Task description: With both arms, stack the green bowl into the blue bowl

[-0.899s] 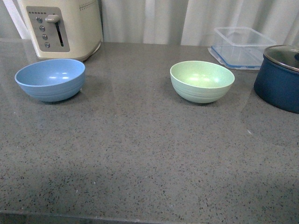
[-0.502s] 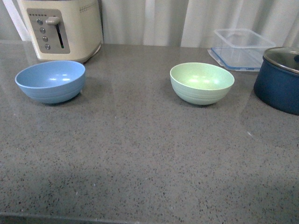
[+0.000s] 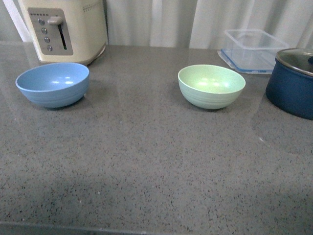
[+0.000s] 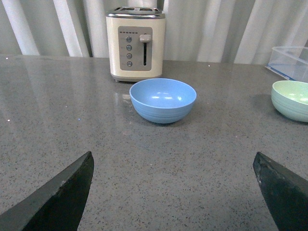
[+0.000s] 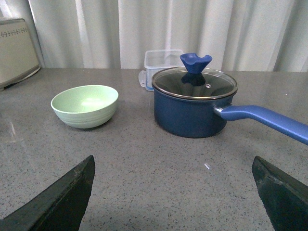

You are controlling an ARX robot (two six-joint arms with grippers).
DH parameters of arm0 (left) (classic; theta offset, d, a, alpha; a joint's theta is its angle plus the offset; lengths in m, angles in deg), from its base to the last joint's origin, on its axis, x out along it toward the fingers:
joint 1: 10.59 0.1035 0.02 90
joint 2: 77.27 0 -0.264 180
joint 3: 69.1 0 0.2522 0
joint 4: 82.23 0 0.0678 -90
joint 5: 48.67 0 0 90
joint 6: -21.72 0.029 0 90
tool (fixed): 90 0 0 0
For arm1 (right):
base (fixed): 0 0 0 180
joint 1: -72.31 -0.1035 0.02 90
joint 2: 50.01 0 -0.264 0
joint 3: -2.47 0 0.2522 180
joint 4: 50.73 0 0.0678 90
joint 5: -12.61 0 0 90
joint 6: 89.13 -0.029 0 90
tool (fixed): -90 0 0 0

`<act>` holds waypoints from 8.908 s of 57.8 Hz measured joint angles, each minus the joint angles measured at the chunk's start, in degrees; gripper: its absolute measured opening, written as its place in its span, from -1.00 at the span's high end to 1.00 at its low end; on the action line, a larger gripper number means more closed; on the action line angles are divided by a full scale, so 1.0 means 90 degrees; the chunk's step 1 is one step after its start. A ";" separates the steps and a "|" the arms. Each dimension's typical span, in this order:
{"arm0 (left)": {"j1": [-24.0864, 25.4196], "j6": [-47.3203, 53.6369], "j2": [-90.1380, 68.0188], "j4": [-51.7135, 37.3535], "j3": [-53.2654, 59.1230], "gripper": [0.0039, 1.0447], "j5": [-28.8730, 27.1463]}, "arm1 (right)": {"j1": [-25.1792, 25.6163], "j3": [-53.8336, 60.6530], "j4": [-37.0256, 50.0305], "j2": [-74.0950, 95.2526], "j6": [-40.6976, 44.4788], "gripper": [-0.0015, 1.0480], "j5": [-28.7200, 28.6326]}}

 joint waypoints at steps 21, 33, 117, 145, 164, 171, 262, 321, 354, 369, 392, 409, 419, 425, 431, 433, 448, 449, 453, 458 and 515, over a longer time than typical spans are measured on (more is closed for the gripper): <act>0.0000 0.0000 0.0000 0.0000 0.0000 -0.88 0.0000 | 0.0000 0.0000 0.0000 0.0000 0.0000 -0.81 0.0000; 0.0000 0.0000 0.0000 0.0000 0.0000 -0.88 0.0000 | 0.0000 0.0000 0.0000 0.0000 0.0000 -0.81 0.0002; -0.0034 -0.2455 -0.9634 0.0379 -0.6436 -0.88 -0.0427 | 0.0000 0.0000 0.0000 -0.0005 0.0000 -0.81 0.0000; 0.0092 -0.2987 -1.1460 0.1144 -0.8119 -0.82 -0.0525 | 0.0000 0.0000 0.0000 -0.0005 0.0000 -0.81 0.0000; 0.0070 -0.3009 -1.1689 0.1540 -0.8493 0.17 -0.0508 | 0.0000 0.0000 0.0000 -0.0005 0.0000 -0.81 0.0000; 0.0085 -0.3009 -1.1747 0.1639 -0.8514 0.61 -0.0525 | 0.0000 0.0000 0.0000 -0.0005 0.0000 -0.81 0.0000; -0.1683 -0.2822 -1.2947 0.2256 -1.0214 0.45 -0.0891 | 0.0000 0.0000 0.0000 -0.0005 0.0000 -0.81 0.0000; -0.0607 -0.0024 -0.5787 -0.3235 -0.2421 0.56 -0.0593 | 0.0000 0.0000 0.0000 -0.0005 0.0000 -0.81 0.0000; 0.0000 -0.0005 -0.4167 -0.3296 -0.0719 0.93 -0.0019 | 0.0000 0.0000 0.0000 -0.0005 0.0000 -0.81 0.0000; 0.0000 -0.0005 -0.3480 -0.2943 -0.0376 0.93 -0.0022 | 0.0000 0.0000 0.0000 -0.0005 0.0000 -0.81 -0.0002; 0.0000 -0.0002 -0.2353 -0.2385 0.0000 0.93 -0.0027 | 0.0000 0.0000 0.0000 -0.0005 0.0000 -0.81 0.0000; 0.0000 0.0000 -0.1673 -0.1717 0.0000 0.93 -0.0015 | 0.0000 0.0000 0.0000 -0.0005 0.0000 -0.81 0.0000; 0.0000 -0.0002 -0.1372 -0.1418 0.0000 0.93 -0.0015 | 0.0000 0.0000 0.0000 -0.0005 0.0000 -0.81 0.0000; 0.0000 0.0000 -0.1214 -0.1256 0.0000 0.93 -0.0012 | 0.0000 0.0000 0.0000 -0.0005 0.0000 -0.81 0.0000; 0.0000 0.0000 -0.1044 -0.1086 0.0000 0.93 -0.0012 | 0.0000 0.0000 0.0000 -0.0005 0.0000 -0.81 0.0000; 0.0000 0.0000 -0.0792 -0.0784 0.0000 0.93 -0.0015 | 0.0000 0.0000 0.0000 -0.0005 0.0000 -0.81 0.0000; 0.0000 -0.0002 -0.0007 -0.0007 0.0000 0.93 -0.0017 | 0.0000 0.0000 0.0000 -0.0005 0.0000 -0.81 -0.0002; 0.0000 0.0000 -0.0007 -0.0002 0.0000 0.93 -0.0015 | 0.0000 0.0000 0.0000 -0.0005 0.0000 -0.81 0.0000; 0.0000 -0.0002 -0.0005 0.0000 0.0000 0.67 -0.0017 | 0.0000 0.0000 0.0000 -0.0005 0.0000 -0.81 0.0000; 0.0000 -0.0002 -0.0005 0.0000 0.0000 0.26 -0.0017 | -0.0024 -0.0097 -0.0313 0.0102 -0.0039 -0.81 0.0019; 0.0000 0.0000 0.0000 0.0000 0.0000 -0.88 -0.0017 | -0.1246 -0.8051 -0.1032 1.1650 -0.3140 -0.81 0.0068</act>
